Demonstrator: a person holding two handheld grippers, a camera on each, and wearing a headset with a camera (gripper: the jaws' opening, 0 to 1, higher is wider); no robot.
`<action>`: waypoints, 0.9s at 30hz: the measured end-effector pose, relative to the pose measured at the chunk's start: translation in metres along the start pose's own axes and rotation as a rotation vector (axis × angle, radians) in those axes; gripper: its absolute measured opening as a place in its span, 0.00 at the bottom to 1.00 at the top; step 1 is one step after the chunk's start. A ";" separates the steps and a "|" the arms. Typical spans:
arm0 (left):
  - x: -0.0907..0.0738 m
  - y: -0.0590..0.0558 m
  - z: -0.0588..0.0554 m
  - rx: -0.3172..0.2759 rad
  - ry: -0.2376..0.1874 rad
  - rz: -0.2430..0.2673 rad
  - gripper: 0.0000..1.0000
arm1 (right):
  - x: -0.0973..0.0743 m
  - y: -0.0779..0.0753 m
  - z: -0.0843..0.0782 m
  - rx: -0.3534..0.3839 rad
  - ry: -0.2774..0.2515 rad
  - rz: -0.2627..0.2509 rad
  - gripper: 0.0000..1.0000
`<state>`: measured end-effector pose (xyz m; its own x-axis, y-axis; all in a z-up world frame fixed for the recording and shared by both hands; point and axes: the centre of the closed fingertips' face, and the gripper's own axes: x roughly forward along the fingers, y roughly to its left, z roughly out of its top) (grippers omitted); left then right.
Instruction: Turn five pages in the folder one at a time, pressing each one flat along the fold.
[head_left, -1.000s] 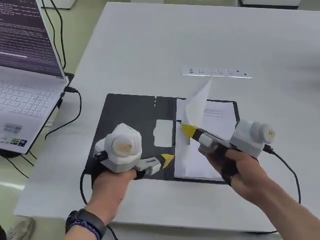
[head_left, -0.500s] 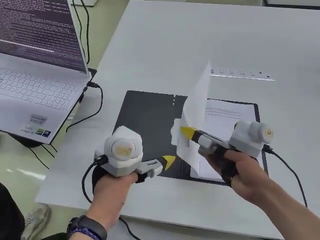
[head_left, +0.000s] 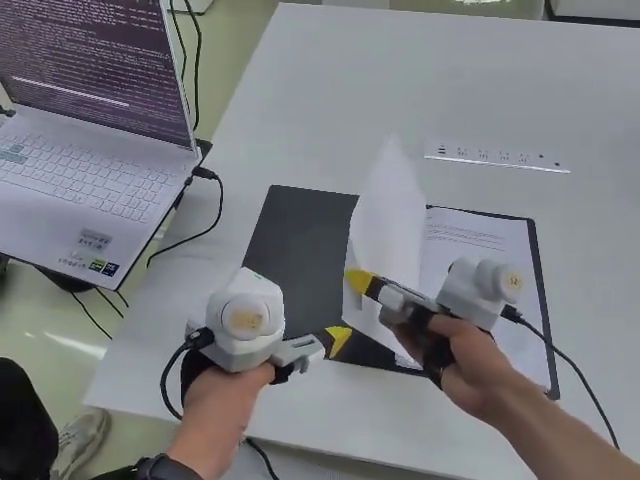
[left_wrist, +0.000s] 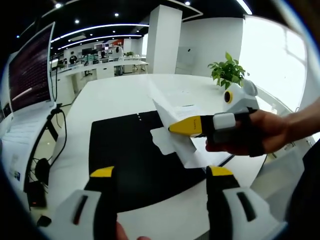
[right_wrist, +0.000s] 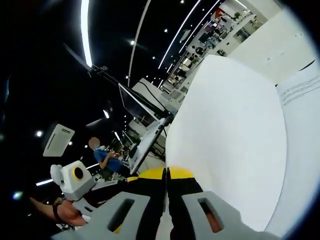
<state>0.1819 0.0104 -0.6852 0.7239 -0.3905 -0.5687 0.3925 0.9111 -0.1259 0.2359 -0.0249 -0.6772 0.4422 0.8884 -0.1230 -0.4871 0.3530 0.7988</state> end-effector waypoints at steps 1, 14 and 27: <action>-0.001 0.002 -0.002 -0.003 0.002 0.002 0.72 | 0.002 -0.001 -0.002 0.000 0.005 -0.003 0.00; -0.006 0.017 -0.013 -0.020 0.014 0.016 0.72 | 0.028 -0.014 -0.023 0.045 0.046 -0.052 0.00; -0.004 0.026 -0.017 -0.024 0.019 0.009 0.72 | 0.049 -0.032 -0.036 0.072 0.040 -0.108 0.00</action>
<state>0.1795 0.0377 -0.6997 0.7163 -0.3800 -0.5853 0.3721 0.9175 -0.1404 0.2461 0.0178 -0.7304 0.4584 0.8578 -0.2325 -0.3826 0.4266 0.8195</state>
